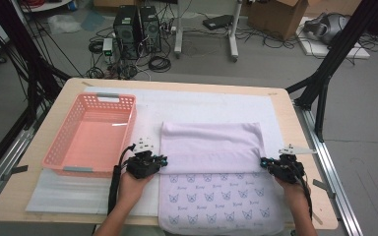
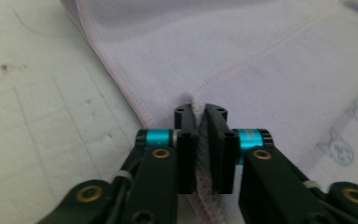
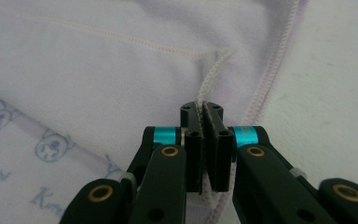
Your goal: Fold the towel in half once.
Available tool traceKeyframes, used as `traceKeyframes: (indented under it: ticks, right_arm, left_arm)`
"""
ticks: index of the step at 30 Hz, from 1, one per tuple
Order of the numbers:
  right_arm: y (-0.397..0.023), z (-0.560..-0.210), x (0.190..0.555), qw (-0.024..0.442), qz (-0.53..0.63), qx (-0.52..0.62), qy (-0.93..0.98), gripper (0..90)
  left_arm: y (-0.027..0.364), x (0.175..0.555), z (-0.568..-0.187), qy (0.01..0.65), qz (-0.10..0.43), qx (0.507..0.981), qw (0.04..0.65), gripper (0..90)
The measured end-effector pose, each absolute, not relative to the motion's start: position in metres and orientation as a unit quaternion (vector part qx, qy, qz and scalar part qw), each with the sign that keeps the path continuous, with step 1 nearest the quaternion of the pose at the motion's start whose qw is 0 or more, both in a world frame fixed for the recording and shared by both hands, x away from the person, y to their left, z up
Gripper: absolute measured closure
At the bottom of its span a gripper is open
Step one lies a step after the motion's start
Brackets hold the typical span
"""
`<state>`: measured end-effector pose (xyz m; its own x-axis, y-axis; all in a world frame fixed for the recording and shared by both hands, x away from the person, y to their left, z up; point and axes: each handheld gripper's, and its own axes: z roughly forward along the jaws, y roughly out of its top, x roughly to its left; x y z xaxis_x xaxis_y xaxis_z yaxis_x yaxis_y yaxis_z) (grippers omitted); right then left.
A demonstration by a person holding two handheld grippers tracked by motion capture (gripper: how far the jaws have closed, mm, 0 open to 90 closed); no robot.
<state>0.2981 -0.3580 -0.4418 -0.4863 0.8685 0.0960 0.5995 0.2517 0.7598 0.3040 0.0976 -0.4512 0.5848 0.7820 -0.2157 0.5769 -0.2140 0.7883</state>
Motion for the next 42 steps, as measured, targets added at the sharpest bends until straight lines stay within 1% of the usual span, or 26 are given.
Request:
traceKeyframes:
  ticks: [5, 8, 13, 19, 26, 33, 36, 37, 38, 39, 40, 41, 42]
  right_arm:
    - [-0.363, -0.436, 0.28, 0.185, 0.392, 0.476, 0.765, 87.4]
    - [-0.368, -0.434, 0.265, 0.183, 0.402, 0.474, 0.761, 87.4]
    - [-0.37, -0.433, 0.242, 0.186, 0.42, 0.461, 0.759, 87.4]
    - [-0.381, -0.436, 0.228, 0.192, 0.433, 0.472, 0.743, 87.3]
    - [-0.389, -0.443, 0.22, 0.167, 0.437, 0.471, 0.748, 87.3]
    - [-0.389, -0.437, 0.204, 0.159, 0.437, 0.462, 0.755, 87.0]
    - [-0.388, -0.437, 0.199, 0.15, 0.427, 0.459, 0.764, 86.2]
    - [-0.388, -0.437, 0.197, 0.146, 0.424, 0.462, 0.766, 84.7]
    - [-0.388, -0.436, 0.197, 0.148, 0.421, 0.458, 0.768, 80.4]
    - [-0.388, -0.434, 0.197, 0.147, 0.424, 0.462, 0.765, 74.7]
    - [-0.388, -0.431, 0.197, 0.154, 0.43, 0.465, 0.759, 67.8]
    - [-0.388, -0.428, 0.198, 0.165, 0.439, 0.47, 0.748, 64.0]
    - [-0.388, -0.426, 0.199, 0.171, 0.446, 0.473, 0.74, 61.2]
  left_arm:
    - [0.097, 0.283, -0.447, 0.426, 0.11, 0.766, 0.469, 84.9]
    - [0.097, 0.267, -0.442, 0.413, 0.106, 0.761, 0.489, 85.0]
    - [0.099, 0.242, -0.438, 0.392, 0.101, 0.762, 0.506, 85.0]
    - [0.101, 0.229, -0.443, 0.381, 0.088, 0.759, 0.52, 85.0]
    - [0.098, 0.216, -0.444, 0.369, 0.074, 0.762, 0.528, 84.9]
    - [0.102, 0.192, -0.439, 0.349, 0.075, 0.772, 0.526, 84.9]
    - [0.105, 0.184, -0.441, 0.347, 0.071, 0.774, 0.524, 84.8]
    - [0.106, 0.183, -0.442, 0.345, 0.074, 0.776, 0.522, 84.4]
    - [0.106, 0.182, -0.443, 0.345, 0.076, 0.775, 0.523, 83.2]
    - [0.106, 0.184, -0.444, 0.344, 0.077, 0.775, 0.525, 78.7]
    - [0.106, 0.187, -0.443, 0.347, 0.083, 0.772, 0.526, 66.9]
    - [0.107, 0.19, -0.443, 0.348, 0.091, 0.77, 0.527, 57.3]
    - [0.108, 0.194, -0.441, 0.35, 0.097, 0.766, 0.53, 52.4]
